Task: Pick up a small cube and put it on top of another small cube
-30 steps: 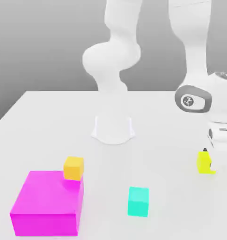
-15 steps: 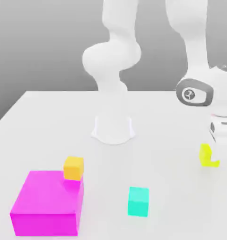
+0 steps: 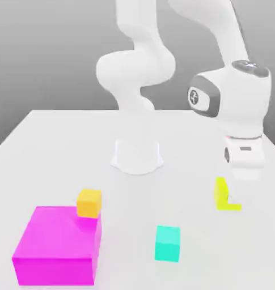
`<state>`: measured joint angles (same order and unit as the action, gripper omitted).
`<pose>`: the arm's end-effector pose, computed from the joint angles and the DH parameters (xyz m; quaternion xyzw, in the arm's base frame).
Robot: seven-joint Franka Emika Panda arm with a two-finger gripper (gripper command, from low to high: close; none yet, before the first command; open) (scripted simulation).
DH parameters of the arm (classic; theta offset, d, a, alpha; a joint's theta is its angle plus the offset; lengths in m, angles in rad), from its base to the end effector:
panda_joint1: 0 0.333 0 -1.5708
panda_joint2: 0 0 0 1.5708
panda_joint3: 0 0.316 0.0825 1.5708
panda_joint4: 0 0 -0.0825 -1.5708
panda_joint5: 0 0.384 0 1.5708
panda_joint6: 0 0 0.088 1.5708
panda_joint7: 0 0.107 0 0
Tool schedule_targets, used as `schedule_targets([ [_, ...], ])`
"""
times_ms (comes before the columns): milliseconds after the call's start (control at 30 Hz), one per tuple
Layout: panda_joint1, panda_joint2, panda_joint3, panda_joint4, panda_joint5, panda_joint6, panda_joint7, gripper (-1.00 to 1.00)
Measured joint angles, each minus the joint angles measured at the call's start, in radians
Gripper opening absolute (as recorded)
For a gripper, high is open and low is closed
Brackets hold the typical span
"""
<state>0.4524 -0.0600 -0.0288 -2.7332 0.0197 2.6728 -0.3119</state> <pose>0.3633 0.1634 0.2409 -0.9362 -0.3513 0.0005 0.0053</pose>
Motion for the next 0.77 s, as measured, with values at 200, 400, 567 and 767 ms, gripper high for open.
schedule_targets([
  [200, -0.124, -0.033, -0.11, 0.008, -0.039, -0.041, -0.248, -1.0],
  [400, -0.119, 0.03, -0.115, 0.018, 0.001, 0.014, -0.298, -1.0],
  [567, -0.116, 0.105, -0.114, 0.018, 0.03, 0.088, -0.32, -1.0],
  [767, -0.12, 0.171, -0.112, 0.012, 0.04, 0.157, -0.326, 1.0],
])
